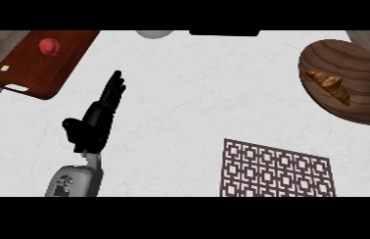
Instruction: Pick the croissant from the placemat and place it in the bowl
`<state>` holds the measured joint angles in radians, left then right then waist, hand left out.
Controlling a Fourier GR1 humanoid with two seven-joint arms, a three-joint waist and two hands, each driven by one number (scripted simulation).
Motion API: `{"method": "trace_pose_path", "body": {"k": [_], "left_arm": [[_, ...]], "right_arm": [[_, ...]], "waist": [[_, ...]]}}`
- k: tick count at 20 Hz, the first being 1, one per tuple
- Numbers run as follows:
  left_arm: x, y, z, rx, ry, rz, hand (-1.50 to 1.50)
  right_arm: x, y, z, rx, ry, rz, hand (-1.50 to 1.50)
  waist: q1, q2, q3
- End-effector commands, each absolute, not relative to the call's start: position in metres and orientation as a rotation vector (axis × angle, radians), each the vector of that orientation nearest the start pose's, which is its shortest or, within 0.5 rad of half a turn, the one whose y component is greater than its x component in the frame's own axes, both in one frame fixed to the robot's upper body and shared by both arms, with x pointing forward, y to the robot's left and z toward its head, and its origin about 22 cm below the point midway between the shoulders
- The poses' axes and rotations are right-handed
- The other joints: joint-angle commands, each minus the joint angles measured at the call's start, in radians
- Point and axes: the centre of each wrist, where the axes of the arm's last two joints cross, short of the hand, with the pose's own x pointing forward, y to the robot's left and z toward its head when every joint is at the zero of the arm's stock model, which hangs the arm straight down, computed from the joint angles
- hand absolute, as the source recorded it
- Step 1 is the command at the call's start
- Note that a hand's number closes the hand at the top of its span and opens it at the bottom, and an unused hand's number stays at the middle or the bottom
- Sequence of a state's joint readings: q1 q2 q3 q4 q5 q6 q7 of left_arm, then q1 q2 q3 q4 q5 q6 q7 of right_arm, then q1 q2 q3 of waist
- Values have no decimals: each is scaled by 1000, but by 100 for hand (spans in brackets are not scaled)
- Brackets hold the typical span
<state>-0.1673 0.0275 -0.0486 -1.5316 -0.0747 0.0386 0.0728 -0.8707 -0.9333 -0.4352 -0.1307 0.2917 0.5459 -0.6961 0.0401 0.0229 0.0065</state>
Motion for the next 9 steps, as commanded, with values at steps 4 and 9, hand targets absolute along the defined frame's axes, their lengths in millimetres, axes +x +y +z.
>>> {"method": "trace_pose_path", "body": {"k": [4,9], "left_arm": [[277,212,35,34,-1619,-144,0],[272,213,31,31,-1602,-135,0]], "right_arm": [[298,-564,150,-74,-1785,347,-150],[291,-566,141,-76,-1775,361,-150]], "waist": [[-1,-1,3],[0,-3,2]]}}
